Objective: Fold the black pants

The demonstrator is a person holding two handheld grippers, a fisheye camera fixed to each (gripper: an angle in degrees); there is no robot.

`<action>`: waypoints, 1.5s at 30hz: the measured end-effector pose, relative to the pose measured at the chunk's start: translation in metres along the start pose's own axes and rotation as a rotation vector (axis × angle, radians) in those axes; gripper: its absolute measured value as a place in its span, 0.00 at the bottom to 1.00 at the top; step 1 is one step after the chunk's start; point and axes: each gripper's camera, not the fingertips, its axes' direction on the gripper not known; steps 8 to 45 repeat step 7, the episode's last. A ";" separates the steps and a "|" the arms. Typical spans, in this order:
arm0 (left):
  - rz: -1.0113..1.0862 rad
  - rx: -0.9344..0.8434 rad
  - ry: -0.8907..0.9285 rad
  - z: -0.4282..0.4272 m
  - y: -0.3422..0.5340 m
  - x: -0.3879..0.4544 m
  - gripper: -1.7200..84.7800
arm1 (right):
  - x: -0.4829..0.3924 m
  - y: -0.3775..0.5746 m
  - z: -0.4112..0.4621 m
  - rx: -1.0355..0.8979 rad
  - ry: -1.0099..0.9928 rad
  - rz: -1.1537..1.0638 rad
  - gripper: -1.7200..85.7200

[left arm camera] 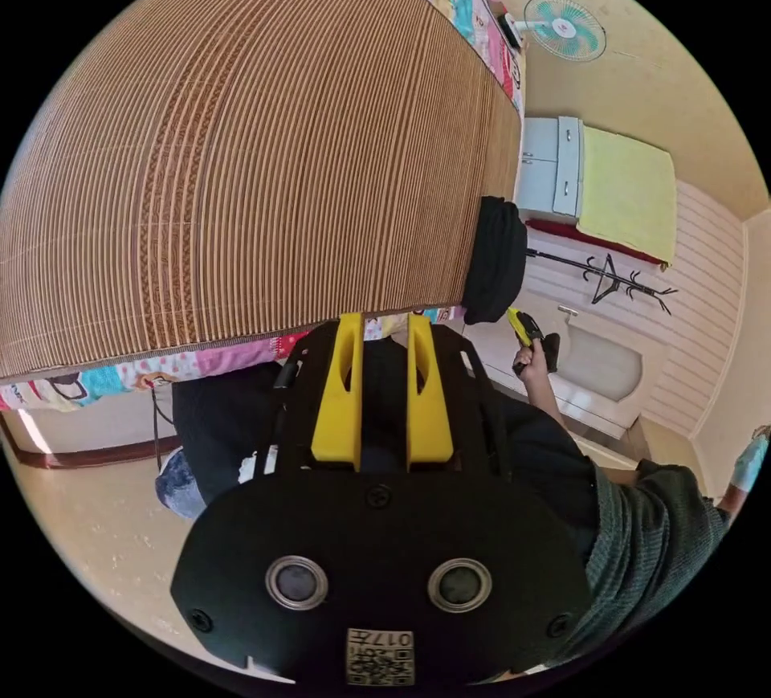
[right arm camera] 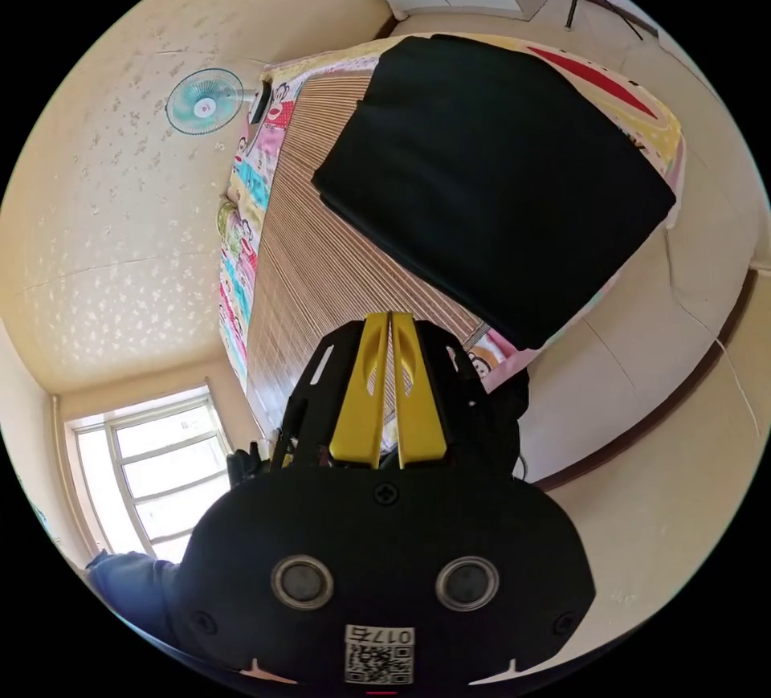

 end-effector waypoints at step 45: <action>0.254 -0.159 0.023 0.075 -0.049 0.083 0.13 | -0.033 -0.019 -0.039 0.032 0.000 -0.098 0.04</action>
